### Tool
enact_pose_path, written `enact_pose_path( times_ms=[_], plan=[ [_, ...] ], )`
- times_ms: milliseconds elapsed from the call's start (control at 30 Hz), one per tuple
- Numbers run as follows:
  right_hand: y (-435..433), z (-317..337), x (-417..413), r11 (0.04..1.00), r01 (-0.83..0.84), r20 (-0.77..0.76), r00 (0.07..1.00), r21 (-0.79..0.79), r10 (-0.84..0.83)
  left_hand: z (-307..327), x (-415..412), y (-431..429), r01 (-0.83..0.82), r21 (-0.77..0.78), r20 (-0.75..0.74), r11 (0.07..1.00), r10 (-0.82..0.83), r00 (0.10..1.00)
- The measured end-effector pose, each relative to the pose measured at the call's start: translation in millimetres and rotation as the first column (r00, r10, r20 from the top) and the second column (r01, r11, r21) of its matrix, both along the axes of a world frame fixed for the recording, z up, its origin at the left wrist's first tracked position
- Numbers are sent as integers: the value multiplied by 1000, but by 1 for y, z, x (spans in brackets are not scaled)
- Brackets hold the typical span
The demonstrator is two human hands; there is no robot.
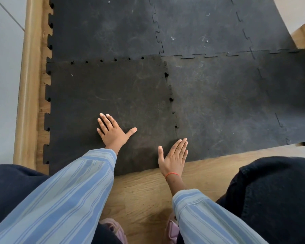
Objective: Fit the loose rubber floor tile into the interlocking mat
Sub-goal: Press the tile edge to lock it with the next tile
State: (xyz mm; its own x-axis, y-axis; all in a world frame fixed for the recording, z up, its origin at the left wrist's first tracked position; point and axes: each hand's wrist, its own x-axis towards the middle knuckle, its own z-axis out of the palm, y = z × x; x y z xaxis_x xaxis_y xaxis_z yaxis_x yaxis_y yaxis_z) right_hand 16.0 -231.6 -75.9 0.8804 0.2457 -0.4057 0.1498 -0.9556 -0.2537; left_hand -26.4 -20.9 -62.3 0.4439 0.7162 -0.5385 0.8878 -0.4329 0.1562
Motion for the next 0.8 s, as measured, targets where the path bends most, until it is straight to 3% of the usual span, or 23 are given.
enact_pose_path(
  times_ms=[167,400,567,667,800],
  plan=[
    [5,5,0,1000,2,-1,1000,3,-2,3,0,-1,2,-12,-14,1000,-2,1000],
    [50,4,77,970,-244,6,970,-23,244,-2,0,5,130,31,-34,991,-128,991],
    [56,5,85,953,-293,-43,956,-75,291,-3,5,21,187,41,-45,982,-185,982],
    [70,9,103,954,-298,-64,953,-28,296,-3,3,16,184,45,-41,982,-182,982],
    [89,7,129,949,-314,41,948,-19,315,-4,9,21,158,16,-34,987,-157,987]
  ],
)
